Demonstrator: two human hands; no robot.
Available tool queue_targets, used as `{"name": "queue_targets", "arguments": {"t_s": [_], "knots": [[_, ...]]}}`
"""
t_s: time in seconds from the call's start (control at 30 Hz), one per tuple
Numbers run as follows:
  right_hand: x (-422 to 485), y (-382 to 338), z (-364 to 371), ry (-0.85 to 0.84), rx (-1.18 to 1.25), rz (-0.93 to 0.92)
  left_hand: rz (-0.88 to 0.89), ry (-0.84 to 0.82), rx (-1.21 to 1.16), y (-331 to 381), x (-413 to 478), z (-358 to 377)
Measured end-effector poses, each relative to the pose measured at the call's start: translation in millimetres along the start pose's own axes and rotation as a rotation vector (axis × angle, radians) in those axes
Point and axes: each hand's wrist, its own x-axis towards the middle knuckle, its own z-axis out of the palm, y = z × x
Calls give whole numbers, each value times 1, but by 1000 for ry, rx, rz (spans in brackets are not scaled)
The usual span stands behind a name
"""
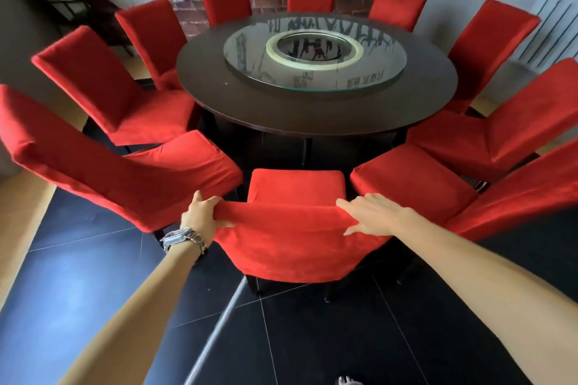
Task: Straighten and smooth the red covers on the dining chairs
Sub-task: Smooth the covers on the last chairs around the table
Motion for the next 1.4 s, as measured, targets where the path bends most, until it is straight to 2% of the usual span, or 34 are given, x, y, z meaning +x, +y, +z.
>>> {"name": "queue_targets", "arguments": {"t_s": [0.27,0.33,0.4,0.5,0.53,0.57,0.6,0.7,0.77,0.87,0.97,1.1,1.4], "knots": [[7,-3,7,74,18,54,-14,-95,29,4,30,-5],[6,-4,6,33,8,85,3,-136,73,1,33,-8],[8,-4,-1,-141,149,184,34,-189,95,-2,31,-11],[19,-4,-39,-556,416,374,68,-341,130,-11,26,-29],[24,-8,-54,-611,449,394,69,-360,140,-16,24,-38],[31,-15,-65,-582,505,389,67,-355,153,-23,22,-47],[40,-25,-74,-482,583,380,67,-336,171,-31,19,-58],[70,-69,-84,7,785,333,42,-295,208,-60,12,-86],[87,-110,-92,129,707,262,9,-250,187,-83,7,-104],[108,-162,-106,216,409,115,-16,-125,92,-116,7,-122],[129,-192,-119,244,324,41,-21,-53,57,-139,10,-135],[166,-217,-135,183,282,10,-15,38,173,-165,24,-144],[293,-244,-157,5,323,52,18,46,255,-218,107,-198]]}}
